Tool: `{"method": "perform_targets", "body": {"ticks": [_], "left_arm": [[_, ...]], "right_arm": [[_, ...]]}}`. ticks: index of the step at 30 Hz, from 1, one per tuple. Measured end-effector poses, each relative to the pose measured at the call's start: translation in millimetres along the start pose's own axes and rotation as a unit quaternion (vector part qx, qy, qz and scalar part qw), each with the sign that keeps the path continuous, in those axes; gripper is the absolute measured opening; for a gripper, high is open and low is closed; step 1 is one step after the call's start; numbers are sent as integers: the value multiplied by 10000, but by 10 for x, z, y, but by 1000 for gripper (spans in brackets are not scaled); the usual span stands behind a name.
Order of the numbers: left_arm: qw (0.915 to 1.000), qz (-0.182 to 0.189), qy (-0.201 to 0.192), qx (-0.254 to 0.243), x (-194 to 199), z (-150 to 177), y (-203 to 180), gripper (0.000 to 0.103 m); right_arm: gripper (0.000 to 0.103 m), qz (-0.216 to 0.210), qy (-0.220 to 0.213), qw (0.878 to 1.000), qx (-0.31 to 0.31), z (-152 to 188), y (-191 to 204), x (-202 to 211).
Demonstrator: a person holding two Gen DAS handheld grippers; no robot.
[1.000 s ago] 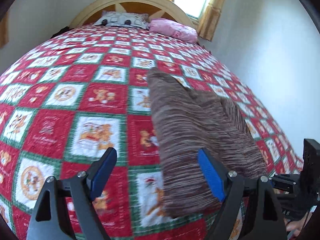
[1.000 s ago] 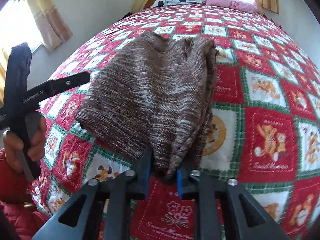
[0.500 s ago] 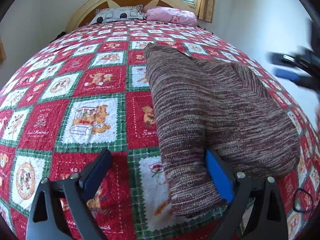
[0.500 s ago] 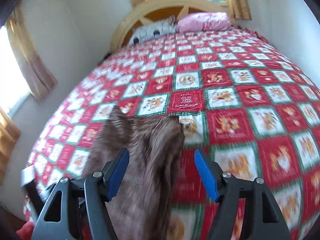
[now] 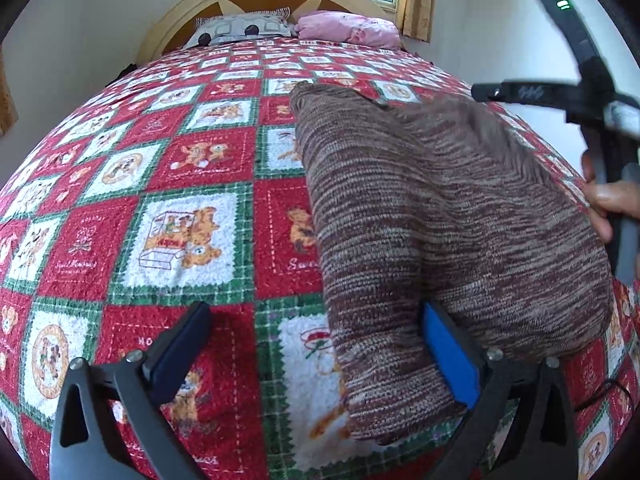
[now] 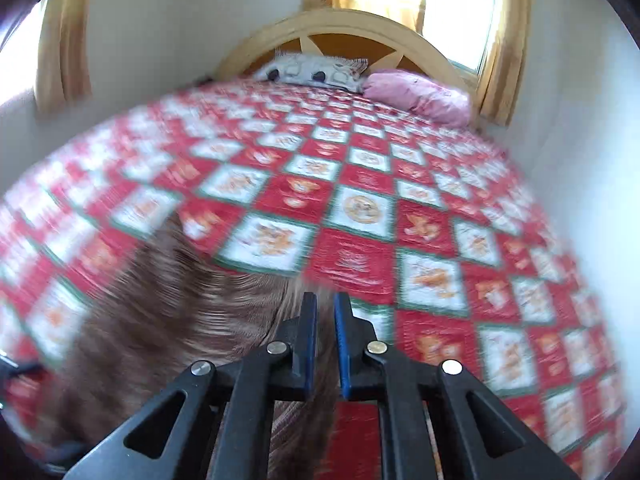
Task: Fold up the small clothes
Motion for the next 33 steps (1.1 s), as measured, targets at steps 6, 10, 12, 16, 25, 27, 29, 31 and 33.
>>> {"method": "perform_targets", "body": {"ticks": [6, 10, 12, 16, 25, 27, 29, 31, 33], "left_arm": [[10000, -47, 12, -14, -11, -5, -1, 103], [10000, -18, 9, 2, -12, -10, 0, 103], [10000, -17, 1, 7, -7, -4, -3, 103], [10000, -28, -10, 9, -4, -2, 5, 103], [10000, -92, -17, -17, 3, 9, -1, 103], [9999, -103, -23, -14, 5, 11, 0, 103], [9999, -105, -19, -12, 5, 12, -3, 103], [9999, -107, -21, -5, 6, 12, -2, 103], [9999, -104, -26, 8, 11, 16, -1, 103]], "right_arm": [[9, -200, 449, 9986, -208, 237, -70, -363], [9, -474, 414, 9959, -653, 233, -187, -57], [11, -687, 61, 9931, -948, 254, -226, 224], [54, -1083, -136, 9904, -853, 446, 82, 529], [56, -1261, 473, 9829, -1258, 953, 267, -44], [56, -1340, 441, 9800, -1406, 963, 238, -45], [56, -1190, 393, 9829, -1348, 961, 258, -42], [61, -1164, 377, 9832, -1358, 962, 260, -38], [63, -1276, 376, 9800, -1477, 981, 232, -48]]}}
Point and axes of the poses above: each gripper's, at about its wrist camera, not at the fingertips, and x roughly against the way its jaws point, y to its left, z to its underside, the point moved 10 cm from there along -x, roughly the way its jaws point, and after that the axes turned 14 degrees about y, right-handed, at the moved point
